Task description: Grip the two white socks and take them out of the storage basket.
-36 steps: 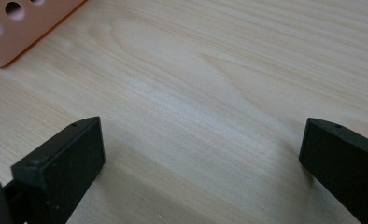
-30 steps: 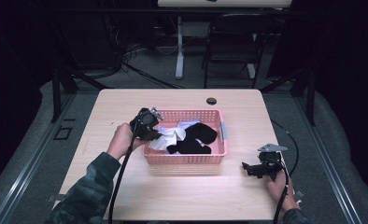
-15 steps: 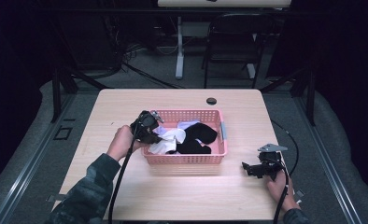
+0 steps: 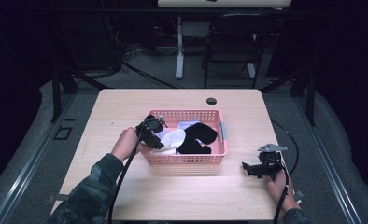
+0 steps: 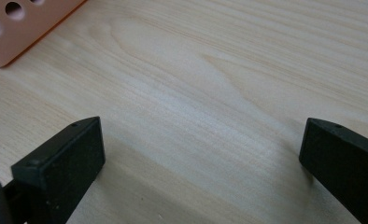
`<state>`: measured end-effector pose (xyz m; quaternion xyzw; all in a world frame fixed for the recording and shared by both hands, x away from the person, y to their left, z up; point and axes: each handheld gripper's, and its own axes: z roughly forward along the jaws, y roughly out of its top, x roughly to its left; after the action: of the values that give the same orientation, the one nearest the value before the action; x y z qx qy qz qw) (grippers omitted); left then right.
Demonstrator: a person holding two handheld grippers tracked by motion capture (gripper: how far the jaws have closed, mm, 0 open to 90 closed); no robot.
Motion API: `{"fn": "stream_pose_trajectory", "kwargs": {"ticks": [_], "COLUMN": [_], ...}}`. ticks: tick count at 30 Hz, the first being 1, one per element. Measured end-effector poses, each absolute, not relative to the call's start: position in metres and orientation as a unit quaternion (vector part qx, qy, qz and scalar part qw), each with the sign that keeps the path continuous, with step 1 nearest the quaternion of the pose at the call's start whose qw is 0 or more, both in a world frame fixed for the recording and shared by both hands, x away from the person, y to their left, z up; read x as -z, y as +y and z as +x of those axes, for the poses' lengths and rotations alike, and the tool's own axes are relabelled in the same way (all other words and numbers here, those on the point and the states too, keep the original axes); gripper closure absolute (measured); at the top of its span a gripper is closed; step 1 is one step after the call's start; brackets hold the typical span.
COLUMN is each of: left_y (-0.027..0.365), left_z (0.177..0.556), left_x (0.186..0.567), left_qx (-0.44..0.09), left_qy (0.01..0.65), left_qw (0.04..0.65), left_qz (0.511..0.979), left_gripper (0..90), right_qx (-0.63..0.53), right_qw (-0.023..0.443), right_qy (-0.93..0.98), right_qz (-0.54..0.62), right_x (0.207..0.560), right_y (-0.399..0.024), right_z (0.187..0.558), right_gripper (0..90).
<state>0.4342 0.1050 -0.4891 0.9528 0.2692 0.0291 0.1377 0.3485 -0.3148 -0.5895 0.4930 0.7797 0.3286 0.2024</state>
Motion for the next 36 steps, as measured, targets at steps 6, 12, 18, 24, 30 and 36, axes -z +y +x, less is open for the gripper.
{"fn": "stream_pose_trajectory", "kwargs": {"ticks": [6,12,18,24,30,36], "left_y": [0.095,0.085,0.073,0.068,0.072,0.082], "left_z": [0.439,0.445,0.453,0.453,0.453,0.449], "left_x": [0.500,0.505,0.515,0.520,0.514,0.497], "left_qx": [-0.034,-0.037,-0.031,-0.034,-0.046,-0.066], "left_qy": [0.267,0.271,0.265,0.256,0.253,0.256], "left_qw": [0.109,0.103,0.088,0.075,0.089,0.126], "left_qz": [0.957,0.956,0.960,0.963,0.962,0.956], "left_gripper": [67.3,61.2,55.4,72.1,82.0,83.9], "right_qx": [-0.328,-0.327,-0.329,-0.329,-0.328,-0.329], "right_qw": [0.203,0.201,0.202,0.202,0.203,0.203], "right_qy": [0.780,0.780,0.780,0.780,0.780,0.780], "right_qz": [0.493,0.494,0.493,0.493,0.492,0.493], "right_x": [0.589,0.589,0.589,0.589,0.590,0.590], "right_y": [-0.315,-0.315,-0.315,-0.315,-0.315,-0.315], "right_z": [0.348,0.348,0.348,0.348,0.349,0.349], "right_gripper": [0.0,0.0,0.0,0.0,0.0,0.0]}}
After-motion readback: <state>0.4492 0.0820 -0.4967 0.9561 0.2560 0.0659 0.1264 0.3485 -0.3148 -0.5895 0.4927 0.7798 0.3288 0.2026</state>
